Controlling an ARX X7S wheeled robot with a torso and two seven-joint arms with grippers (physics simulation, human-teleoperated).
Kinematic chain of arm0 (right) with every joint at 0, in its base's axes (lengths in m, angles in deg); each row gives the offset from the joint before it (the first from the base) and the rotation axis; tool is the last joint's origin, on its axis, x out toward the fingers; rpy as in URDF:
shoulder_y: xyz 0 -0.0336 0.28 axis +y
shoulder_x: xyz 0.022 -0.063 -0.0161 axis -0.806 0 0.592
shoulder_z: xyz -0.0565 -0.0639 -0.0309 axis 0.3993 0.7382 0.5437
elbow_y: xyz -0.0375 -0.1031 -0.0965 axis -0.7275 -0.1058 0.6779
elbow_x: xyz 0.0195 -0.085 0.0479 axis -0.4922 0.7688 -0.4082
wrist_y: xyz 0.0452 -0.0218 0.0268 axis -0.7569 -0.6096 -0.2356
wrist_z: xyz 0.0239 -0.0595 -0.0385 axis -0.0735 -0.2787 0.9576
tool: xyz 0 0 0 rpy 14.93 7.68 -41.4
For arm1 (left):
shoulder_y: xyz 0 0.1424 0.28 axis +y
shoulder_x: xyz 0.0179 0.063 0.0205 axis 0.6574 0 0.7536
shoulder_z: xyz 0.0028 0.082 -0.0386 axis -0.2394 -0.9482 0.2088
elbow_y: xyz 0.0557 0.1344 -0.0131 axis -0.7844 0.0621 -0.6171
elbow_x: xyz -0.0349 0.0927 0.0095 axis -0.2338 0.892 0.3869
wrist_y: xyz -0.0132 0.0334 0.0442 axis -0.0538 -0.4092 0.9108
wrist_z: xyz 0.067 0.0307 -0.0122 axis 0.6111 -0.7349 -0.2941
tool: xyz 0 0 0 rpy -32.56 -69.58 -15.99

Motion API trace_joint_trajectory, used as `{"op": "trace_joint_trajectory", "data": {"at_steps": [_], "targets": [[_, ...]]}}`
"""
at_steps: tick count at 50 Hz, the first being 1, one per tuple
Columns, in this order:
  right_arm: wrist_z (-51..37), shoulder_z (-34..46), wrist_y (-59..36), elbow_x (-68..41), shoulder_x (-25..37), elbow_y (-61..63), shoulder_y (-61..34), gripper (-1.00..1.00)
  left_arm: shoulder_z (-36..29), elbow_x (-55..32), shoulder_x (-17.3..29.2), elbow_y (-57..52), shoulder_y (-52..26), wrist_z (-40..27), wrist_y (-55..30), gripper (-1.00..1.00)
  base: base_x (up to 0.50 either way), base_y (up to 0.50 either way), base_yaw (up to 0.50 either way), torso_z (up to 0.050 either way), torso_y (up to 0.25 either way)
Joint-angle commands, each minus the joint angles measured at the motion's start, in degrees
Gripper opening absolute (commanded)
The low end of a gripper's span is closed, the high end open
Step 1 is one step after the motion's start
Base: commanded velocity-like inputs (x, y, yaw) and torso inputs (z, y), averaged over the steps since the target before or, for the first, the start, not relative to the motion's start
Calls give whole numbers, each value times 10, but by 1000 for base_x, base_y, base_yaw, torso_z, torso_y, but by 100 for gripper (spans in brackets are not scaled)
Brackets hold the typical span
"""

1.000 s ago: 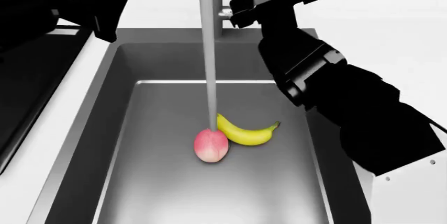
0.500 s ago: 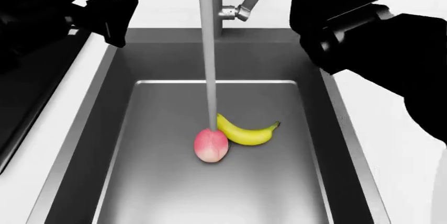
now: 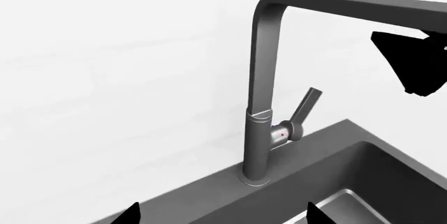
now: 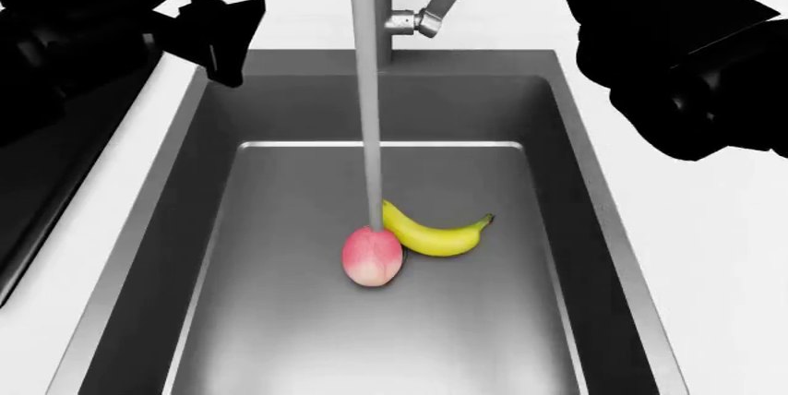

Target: Pick up the fruits and vegetables and place them in the sink. Turn on the sink faucet to wash them. Then turn the sink off and put them in the tray.

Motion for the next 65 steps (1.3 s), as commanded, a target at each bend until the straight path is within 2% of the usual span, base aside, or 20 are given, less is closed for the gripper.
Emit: {"op": "trace_joint_trajectory", "data": {"at_steps": [1,10,19,32,45,53,65], "targets": [[-38,34,20,25,0,-10,45,100,-7,10,-11,9,-4,12,3,100,0,0,0,0,0],[-11,10,-15,-2,-33,-114,109,100,-6,7,-10,8,-4,9,1,100,0,0,0,0,0],[49,-20,-89,-42,-84,-282,198,100,-1,-2,-2,0,-3,1,-3,100,0,0,0,0,0],[45,-26,-106,-43,-82,-306,217,100,1,-7,1,-7,-5,-3,-6,100,0,0,0,0,0],[116,-46,-202,-69,-147,-509,300,100,7,-15,10,-14,-3,-9,-9,100,0,0,0,0,0],[119,-37,-194,-86,-157,-513,308,100,9,-20,16,-20,0,-14,-10,100,0,0,0,0,0],[128,-102,-163,-6,-158,-514,314,100,11,-23,20,-23,0,-16,-12,100,0,0,0,0,0]]}}
